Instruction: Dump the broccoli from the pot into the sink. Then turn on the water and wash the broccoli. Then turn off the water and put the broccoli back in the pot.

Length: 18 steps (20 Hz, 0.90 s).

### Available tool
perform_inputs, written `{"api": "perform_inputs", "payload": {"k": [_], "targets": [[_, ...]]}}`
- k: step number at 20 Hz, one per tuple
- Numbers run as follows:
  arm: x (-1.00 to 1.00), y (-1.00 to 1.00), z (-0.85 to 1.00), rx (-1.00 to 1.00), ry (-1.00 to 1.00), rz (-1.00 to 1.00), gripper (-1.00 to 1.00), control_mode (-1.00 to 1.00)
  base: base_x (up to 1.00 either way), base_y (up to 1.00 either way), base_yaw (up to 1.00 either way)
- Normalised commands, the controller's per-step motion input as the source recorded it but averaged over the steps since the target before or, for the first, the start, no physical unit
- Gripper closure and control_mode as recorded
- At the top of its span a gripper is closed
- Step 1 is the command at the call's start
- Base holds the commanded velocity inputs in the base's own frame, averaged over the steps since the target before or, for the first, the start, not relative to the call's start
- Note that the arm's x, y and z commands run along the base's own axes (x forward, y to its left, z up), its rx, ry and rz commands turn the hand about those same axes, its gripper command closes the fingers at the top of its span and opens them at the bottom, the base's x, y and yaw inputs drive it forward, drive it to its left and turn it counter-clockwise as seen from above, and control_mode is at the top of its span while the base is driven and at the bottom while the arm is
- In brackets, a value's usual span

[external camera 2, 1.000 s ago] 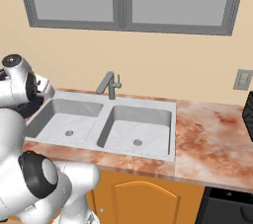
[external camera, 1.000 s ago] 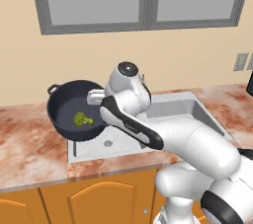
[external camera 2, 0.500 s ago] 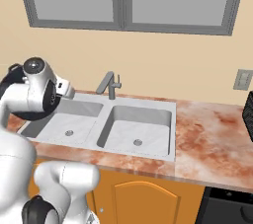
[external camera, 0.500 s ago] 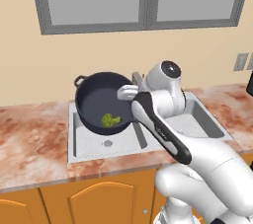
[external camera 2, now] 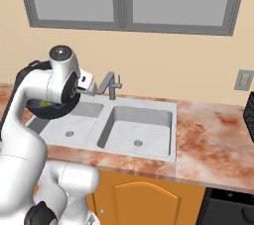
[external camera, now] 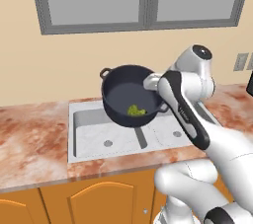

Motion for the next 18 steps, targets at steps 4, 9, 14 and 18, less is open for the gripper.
{"api": "perform_inputs", "payload": {"k": [4,9,14,18], "targets": [[-0.37,-0.93,0.26,-0.01,0.04,-0.03,1.00,-1.00,0.00,0.00,0.00],[-0.50,-0.99,0.18,0.00,0.00,-0.06,1.00,-1.00,0.00,0.00,0.00],[-0.27,-0.95,0.00,-0.05,0.00,-0.13,1.00,-1.00,0.00,0.00,0.00],[-0.01,-0.75,0.00,-0.12,0.03,-0.13,1.00,-1.00,0.00,0.00,0.00]]}}
